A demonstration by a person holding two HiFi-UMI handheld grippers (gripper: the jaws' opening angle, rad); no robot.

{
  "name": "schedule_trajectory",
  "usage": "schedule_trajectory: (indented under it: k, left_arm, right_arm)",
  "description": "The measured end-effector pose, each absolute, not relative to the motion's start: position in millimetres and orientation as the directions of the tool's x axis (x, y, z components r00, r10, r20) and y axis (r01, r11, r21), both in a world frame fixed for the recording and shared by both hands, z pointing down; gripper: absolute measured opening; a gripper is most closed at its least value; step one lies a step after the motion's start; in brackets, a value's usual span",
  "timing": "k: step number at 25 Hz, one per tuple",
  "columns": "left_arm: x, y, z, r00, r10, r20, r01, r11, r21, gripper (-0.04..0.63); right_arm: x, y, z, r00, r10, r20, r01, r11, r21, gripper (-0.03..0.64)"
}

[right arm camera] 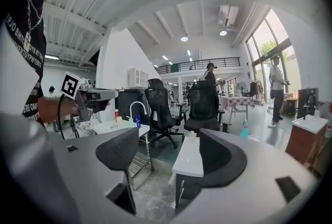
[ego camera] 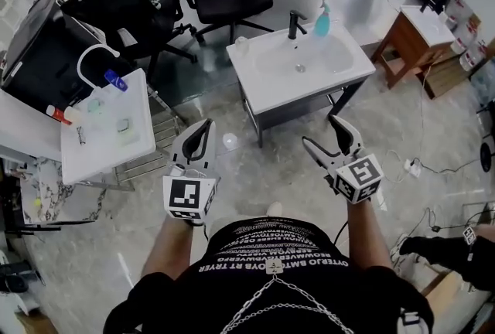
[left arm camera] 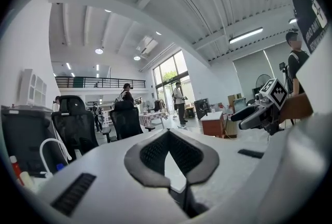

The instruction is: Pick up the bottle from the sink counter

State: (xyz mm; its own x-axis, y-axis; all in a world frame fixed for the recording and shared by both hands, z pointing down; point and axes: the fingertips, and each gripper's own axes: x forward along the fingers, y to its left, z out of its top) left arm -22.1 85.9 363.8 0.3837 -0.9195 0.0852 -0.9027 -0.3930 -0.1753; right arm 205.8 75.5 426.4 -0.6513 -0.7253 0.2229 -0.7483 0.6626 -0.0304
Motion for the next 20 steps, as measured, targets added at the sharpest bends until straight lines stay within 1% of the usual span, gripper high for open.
schedule_trajectory:
  k: [5,11,17,20]
  left_arm:
    - [-5.0,71.2,370.6,0.373,-0.923,0.096,-0.91,-0.384,-0.155,0.005]
    - [-1.2,50.9,381.3,0.352,-0.928,0.12,-0.919,-0.367,-0.144,0.005]
    - [-7.7,18.7,397.9,0.343,-0.927,0.153,-0.922,-0.364,-0.133,0.005]
    - [-5.5,-7.3,398.0,0.36,-0.921,0.147,-0.916,-0.379,-0.131,0.005]
  right_arm:
    - [217.4,51.9,428.6,-0.673,-0.704,0.227,-0.728,0.684,-0.037,0.343]
    - [231.0,21.9,440.1,-0.671,-0.7,0.243,-0.73,0.682,-0.051,0.342]
    - [222.6,-8.1,451.8,-0.68,-0.686,0.26,-0.721,0.69,-0.064,0.342]
    - [219.3,-31.4,453.9,-0.678,-0.686,0.266,-0.722,0.689,-0.062,0.342]
